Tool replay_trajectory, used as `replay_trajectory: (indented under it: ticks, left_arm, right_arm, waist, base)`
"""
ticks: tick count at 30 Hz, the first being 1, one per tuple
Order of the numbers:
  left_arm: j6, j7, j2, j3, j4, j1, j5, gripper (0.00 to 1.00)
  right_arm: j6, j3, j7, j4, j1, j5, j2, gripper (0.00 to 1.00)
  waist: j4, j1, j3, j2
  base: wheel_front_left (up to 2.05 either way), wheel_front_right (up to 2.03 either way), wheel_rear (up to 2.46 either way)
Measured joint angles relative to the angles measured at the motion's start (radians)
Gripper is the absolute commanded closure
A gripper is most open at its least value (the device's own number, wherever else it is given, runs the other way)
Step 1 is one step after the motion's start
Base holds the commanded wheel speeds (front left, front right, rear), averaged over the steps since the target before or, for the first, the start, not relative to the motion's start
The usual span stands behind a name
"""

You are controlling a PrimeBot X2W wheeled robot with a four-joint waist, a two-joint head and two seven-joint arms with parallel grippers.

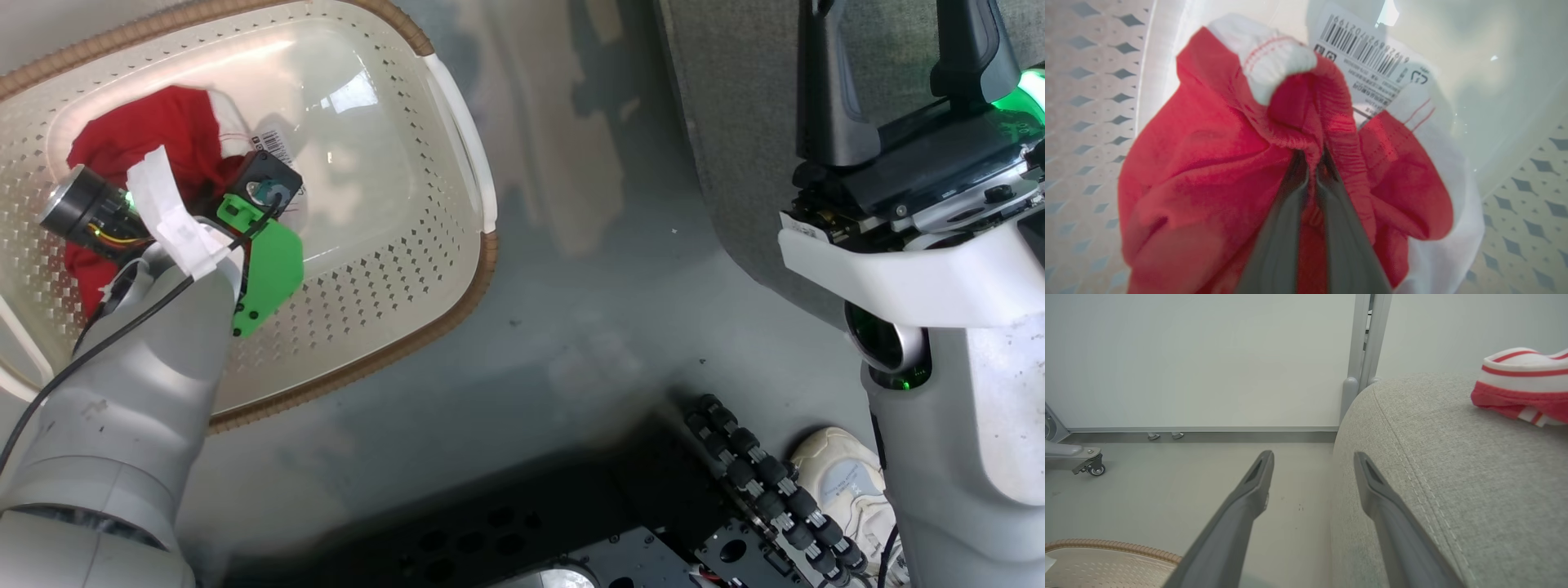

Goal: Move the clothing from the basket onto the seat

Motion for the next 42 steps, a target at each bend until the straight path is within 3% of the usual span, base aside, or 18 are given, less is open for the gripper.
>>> replay_trajectory:
  ticks: [10, 21, 28, 33, 42]
  left_arm:
    - [0.001, -0.094, -0.083, -0.024, 0.001, 0.005, -0.026, 1.00]
    - [-0.001, -0.233, -0.133, -0.061, -0.020, 0.088, -0.055, 1.00]
    - [-0.046, -0.319, -0.136, -0.081, -0.091, 0.152, -0.115, 1.00]
    - [-0.111, -0.344, -0.109, -0.075, -0.131, 0.159, -0.164, 1.00]
    - [-0.128, -0.348, -0.097, -0.058, -0.335, 0.280, -0.234, 1.00]
  right_arm:
    - [0.000, -0.003, 0.000, 0.025, -0.004, 0.002, 0.000, 0.00]
    - [0.000, -0.006, 0.000, 0.077, 0.024, 0.002, -0.002, 0.00]
    - [0.000, -0.018, 0.000, 0.111, 0.064, 0.001, -0.016, 0.00]
    - [0.000, -0.026, 0.000, 0.138, 0.104, 0.000, -0.030, 0.00]
    - [0.000, -0.040, 0.000, 0.185, 0.187, 0.000, -0.039, 0.00]
  waist:
    - [0.015, 0.0000, -0.062, 0.0000]
    - [0.046, 0.0000, -0.185, 0.0000]
    - [0.078, 0.0000, -0.284, 0.0000]
    - [0.107, 0.0000, -0.360, 0.0000]
    - [0.158, -0.0001, -0.506, 0.0000]
  base:
    - [0.00, 0.00, 0.00]
    - [0.00, 0.00, 0.00]
    - [0.00, 0.00, 0.00]
    - [0.00, 0.00, 0.00]
    - [0.00, 0.00, 0.00]
